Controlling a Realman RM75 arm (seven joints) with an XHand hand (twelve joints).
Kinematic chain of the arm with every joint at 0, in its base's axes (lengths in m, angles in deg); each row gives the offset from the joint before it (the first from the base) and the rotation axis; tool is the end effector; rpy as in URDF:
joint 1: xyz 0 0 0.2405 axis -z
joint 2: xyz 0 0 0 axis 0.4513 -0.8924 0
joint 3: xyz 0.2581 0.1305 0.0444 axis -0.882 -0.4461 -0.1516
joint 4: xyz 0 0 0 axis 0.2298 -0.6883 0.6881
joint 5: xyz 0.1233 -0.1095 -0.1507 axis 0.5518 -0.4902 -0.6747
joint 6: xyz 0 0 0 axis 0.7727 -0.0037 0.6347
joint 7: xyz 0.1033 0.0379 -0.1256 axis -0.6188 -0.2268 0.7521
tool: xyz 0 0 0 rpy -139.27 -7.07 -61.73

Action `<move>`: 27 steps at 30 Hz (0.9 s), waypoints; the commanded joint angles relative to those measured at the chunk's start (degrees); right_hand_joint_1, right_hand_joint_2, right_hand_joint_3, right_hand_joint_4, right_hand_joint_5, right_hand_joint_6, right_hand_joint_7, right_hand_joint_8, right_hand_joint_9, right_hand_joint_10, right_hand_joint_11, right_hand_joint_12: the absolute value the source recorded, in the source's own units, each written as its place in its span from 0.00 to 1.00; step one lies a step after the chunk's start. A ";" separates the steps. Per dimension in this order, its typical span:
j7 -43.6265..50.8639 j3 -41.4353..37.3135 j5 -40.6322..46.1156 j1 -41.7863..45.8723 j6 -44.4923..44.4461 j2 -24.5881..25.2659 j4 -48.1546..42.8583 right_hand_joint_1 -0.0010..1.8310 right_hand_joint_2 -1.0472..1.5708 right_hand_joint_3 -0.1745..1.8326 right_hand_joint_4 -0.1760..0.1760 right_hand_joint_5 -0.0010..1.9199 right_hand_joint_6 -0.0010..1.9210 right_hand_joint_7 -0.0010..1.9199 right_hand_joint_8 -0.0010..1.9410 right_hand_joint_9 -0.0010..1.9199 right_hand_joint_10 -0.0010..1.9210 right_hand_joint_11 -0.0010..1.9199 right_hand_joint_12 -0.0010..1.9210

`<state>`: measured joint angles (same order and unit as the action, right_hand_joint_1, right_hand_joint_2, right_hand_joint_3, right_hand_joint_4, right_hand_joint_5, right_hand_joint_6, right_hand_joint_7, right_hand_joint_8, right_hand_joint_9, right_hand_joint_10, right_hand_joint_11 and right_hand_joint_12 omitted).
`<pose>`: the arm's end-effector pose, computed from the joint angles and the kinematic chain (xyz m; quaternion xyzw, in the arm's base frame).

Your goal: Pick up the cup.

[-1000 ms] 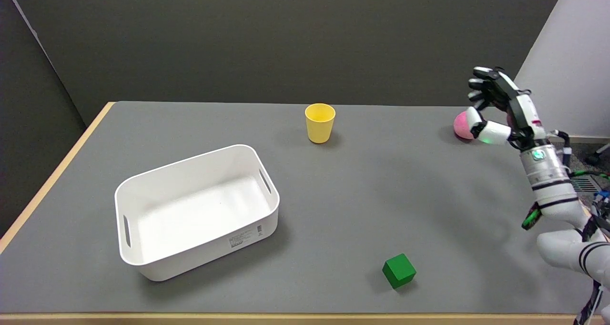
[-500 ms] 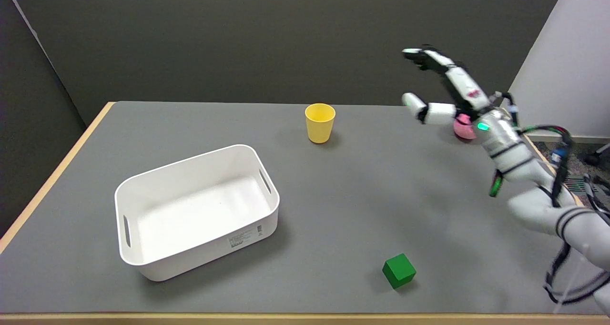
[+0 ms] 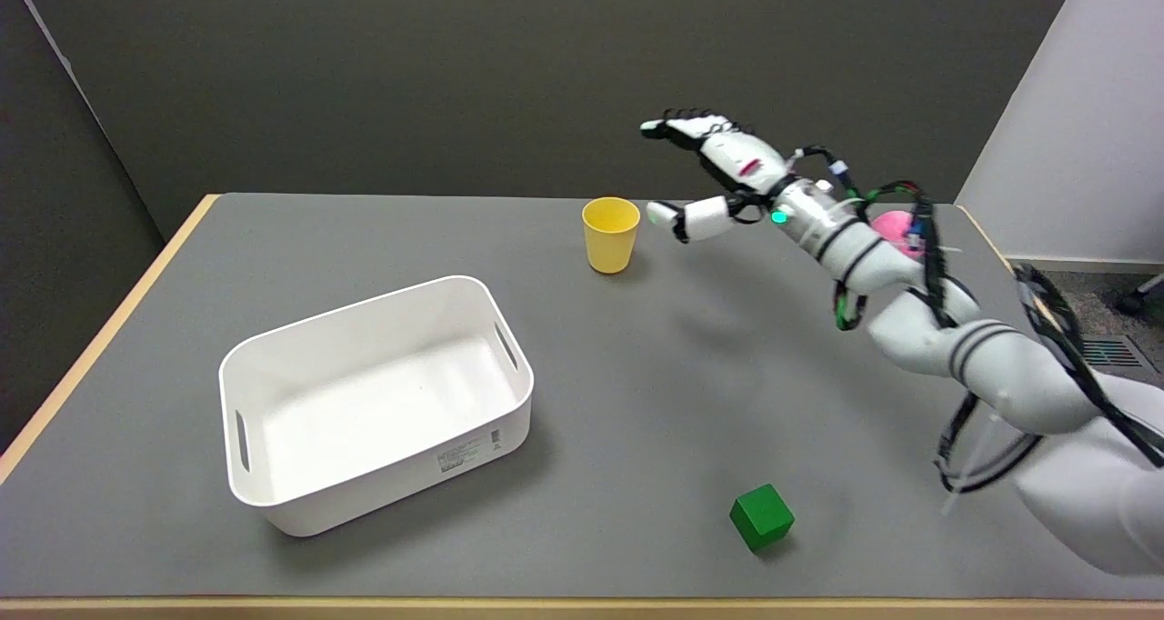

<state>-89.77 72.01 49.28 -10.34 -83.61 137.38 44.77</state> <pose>-0.2406 -0.5095 0.4154 0.7871 -0.0770 0.1633 0.5897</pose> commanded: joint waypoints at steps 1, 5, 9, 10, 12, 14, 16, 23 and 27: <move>2.72 8.30 -9.34 -13.04 13.25 10.23 11.97 0.32 0.63 0.54 0.48 0.09 0.19 0.10 0.14 0.05 0.31 0.00 0.56; 2.60 7.88 -9.26 -11.86 13.41 10.78 11.62 0.32 0.63 0.54 0.49 0.09 0.19 0.10 0.14 0.05 0.31 0.00 0.56; 2.60 7.60 -9.26 -11.79 13.90 12.36 12.95 0.32 0.63 0.54 0.50 0.09 0.19 0.10 0.14 0.05 0.31 0.00 0.57; 2.60 7.58 -9.26 -11.87 13.90 12.78 13.51 0.32 0.63 0.54 0.50 0.08 0.19 0.09 0.13 0.04 0.30 0.00 0.56; 2.60 7.58 -9.20 -11.88 14.27 13.54 14.02 0.32 0.63 0.54 0.50 0.08 0.18 0.09 0.13 0.04 0.30 0.00 0.56; 2.60 7.58 -8.90 -11.83 15.86 14.00 13.69 0.32 0.63 0.54 0.51 0.08 0.18 0.09 0.13 0.04 0.30 0.00 0.55; 2.75 7.71 -8.65 -11.80 16.43 14.33 13.54 0.32 0.63 0.55 0.52 0.07 0.19 0.08 0.14 0.03 0.30 0.00 0.55; 2.75 7.74 -8.54 -11.65 17.81 15.49 14.03 0.30 0.63 0.58 0.54 0.06 0.21 0.07 0.15 0.02 0.31 0.00 0.53; 2.82 7.66 -8.54 -11.05 19.31 15.86 13.89 0.30 0.63 0.58 0.55 0.06 0.21 0.06 0.15 0.02 0.31 0.00 0.53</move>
<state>-87.30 78.97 41.30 -21.04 -69.25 149.86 56.94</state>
